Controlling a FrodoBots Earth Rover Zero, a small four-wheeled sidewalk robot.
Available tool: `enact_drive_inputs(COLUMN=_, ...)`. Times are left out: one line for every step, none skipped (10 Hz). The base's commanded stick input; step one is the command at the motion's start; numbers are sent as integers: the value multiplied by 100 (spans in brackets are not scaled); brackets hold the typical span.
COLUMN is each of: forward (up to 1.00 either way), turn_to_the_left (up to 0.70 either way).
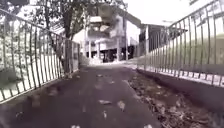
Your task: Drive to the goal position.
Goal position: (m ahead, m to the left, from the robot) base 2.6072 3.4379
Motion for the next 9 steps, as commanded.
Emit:
enact_drive_inputs(forward=100, turn_to_the_left=21)
enact_drive_inputs(forward=100, turn_to_the_left=23)
enact_drive_inputs(forward=100, turn_to_the_left=25)
enact_drive_inputs(forward=100, turn_to_the_left=26)
enact_drive_inputs(forward=100, turn_to_the_left=18)
enact_drive_inputs(forward=100, turn_to_the_left=11)
enact_drive_inputs(forward=100, turn_to_the_left=3)
enact_drive_inputs(forward=100, turn_to_the_left=0)
enact_drive_inputs(forward=100, turn_to_the_left=0)
